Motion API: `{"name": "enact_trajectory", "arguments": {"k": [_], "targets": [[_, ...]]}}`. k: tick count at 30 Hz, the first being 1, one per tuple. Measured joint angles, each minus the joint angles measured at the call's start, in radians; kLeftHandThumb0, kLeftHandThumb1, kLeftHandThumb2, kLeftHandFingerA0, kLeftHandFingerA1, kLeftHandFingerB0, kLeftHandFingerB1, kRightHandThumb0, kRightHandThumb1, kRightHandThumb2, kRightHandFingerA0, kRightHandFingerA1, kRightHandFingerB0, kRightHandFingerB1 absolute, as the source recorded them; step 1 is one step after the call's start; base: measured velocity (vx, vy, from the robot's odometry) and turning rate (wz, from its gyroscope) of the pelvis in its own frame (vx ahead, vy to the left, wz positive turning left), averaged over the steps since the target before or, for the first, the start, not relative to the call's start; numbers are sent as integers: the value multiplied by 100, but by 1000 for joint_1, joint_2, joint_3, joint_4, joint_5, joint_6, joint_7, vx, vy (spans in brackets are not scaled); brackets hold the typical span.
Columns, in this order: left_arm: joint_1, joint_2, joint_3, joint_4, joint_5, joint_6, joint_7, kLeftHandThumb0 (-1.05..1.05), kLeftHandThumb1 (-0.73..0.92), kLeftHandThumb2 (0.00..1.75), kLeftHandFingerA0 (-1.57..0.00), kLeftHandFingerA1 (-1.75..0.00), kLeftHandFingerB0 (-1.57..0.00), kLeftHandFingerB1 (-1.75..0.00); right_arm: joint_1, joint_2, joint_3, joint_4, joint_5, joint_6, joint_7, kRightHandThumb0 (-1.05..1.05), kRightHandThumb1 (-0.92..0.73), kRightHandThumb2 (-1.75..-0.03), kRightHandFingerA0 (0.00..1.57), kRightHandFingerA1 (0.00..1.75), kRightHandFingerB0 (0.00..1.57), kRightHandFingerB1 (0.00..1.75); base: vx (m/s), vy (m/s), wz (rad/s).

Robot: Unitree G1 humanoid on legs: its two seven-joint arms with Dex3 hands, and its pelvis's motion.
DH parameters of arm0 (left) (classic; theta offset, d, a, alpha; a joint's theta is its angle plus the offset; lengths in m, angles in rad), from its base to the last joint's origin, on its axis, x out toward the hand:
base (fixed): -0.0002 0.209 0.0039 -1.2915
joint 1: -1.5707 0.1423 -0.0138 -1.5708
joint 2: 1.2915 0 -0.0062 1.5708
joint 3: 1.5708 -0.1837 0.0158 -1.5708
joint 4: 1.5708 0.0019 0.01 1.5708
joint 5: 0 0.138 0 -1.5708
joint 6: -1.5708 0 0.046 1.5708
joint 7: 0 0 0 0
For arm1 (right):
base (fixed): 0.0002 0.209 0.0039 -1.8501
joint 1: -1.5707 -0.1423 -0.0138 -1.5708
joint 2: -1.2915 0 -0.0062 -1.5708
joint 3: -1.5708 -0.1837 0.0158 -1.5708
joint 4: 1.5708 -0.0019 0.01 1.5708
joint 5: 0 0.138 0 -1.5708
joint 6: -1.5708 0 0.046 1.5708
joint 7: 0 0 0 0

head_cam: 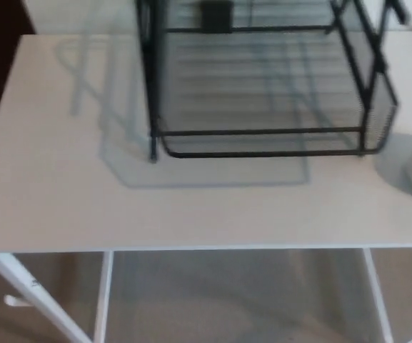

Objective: The robot walks towards a desk on which a file tray is kept in the middle and a toilet paper roll is kept on its right. The robot uses its right hand to hook on finger in the gap of the roll and grabs it, lifts it and places it on the tray.

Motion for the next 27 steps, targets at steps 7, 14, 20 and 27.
{"name": "enact_trajectory", "arguments": {"k": [7, 14, 20, 27], "targets": [[15, 4, -1, 1, -7, 3, 2, -97, 85, 66, -27, -91, -7, -73, -16, -4, 47, -176, -9, 4, 4, -75, -34, -79, 19, 75, 11, 67, 34, 46, 9], [37, 2, -1, 3, -10, 3, 2, -97, 83, 66, -32, -92, -8, -71, 13, -21, 83, -412, -16, 21, 32, -54, -44, -75, 15, 57, 5, 29, 0, 0, 0], [43, 0, 0, 9, -13, 3, 3, -94, 62, 106, -37, -79, -11, -64, 90, -56, 128, -546, -36, 37, 81, -46, -55, -56, 14, 41, 5, 26, 0, 0, 0], [47, 0, 0, 6, -16, 3, 3, -93, 62, 105, -36, -78, -11, -64, 199, -93, 226, -680, -85, 68, 146, -43, -53, -58, 11, 36, 10, 22, 0, 0, 0]]}}
